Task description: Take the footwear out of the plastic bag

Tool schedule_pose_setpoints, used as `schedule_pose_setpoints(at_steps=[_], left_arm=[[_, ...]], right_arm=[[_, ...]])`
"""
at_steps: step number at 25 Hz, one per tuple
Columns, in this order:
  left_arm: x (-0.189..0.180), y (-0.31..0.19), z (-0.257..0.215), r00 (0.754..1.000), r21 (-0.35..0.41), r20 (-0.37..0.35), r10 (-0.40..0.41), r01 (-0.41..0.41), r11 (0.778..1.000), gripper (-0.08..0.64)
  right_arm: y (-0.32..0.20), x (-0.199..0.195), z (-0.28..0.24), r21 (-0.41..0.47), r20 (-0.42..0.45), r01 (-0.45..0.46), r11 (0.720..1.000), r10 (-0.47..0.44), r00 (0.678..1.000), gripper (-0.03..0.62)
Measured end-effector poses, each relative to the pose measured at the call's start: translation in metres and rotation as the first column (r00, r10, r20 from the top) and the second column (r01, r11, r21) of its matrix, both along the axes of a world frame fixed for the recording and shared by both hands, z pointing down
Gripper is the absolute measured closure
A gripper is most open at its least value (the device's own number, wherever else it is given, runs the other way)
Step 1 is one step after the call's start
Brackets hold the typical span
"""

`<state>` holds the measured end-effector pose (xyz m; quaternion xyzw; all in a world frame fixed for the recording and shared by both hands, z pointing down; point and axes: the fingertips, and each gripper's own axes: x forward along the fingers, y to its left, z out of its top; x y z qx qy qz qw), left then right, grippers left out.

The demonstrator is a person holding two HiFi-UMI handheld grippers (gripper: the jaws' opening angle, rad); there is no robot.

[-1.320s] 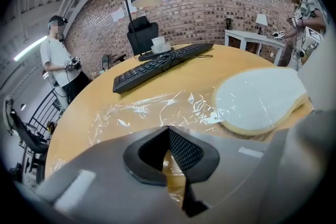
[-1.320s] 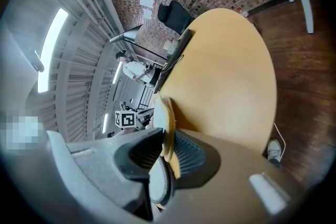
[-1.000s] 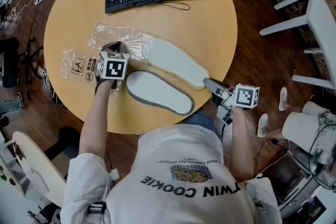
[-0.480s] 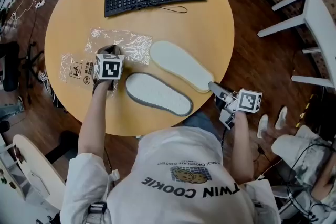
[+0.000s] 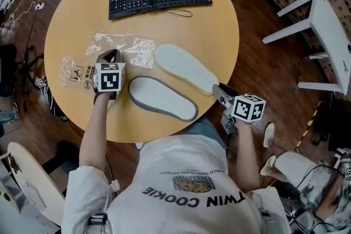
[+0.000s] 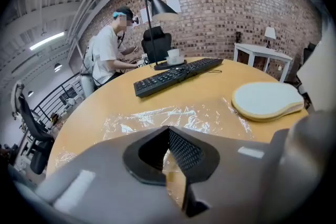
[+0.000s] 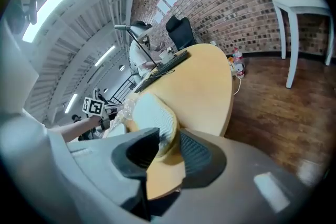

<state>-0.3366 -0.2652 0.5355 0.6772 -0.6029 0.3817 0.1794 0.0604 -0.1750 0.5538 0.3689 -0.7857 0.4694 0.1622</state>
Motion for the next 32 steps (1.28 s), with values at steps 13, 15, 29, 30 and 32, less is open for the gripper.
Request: schedule_pose_setpoints(at_steps=[13,15,29,30,32], left_arm=[[0.040,0.075,-0.082,0.974,0.192,-0.220,-0.059,0.103,0.976,0.557],[0.047,0.092,-0.090,0.969,0.213,-0.234,-0.081,0.132,0.968,0.557],[0.222,0.224,-0.115,0.951,0.296,-0.279,-0.136,0.220,0.930,0.557],[0.236,0.232,-0.115,0.949,0.299,-0.288,-0.132,0.220,0.929,0.557],[0.262,0.250,-0.113,0.945,0.290,-0.303,-0.126,0.218,0.932,0.557]], right_arm=[[0.002,-0.011,-0.037,0.238,-0.176,0.079,0.968,-0.037,0.984,0.439],[0.005,-0.013,-0.046,0.270,-0.171,0.125,0.955,-0.080,0.982,0.439],[0.111,0.059,-0.084,0.422,-0.116,0.325,0.846,-0.306,0.945,0.454],[0.122,0.064,-0.086,0.425,-0.113,0.335,0.841,-0.318,0.941,0.456],[0.144,0.071,-0.088,0.425,-0.113,0.356,0.832,-0.342,0.933,0.462]])
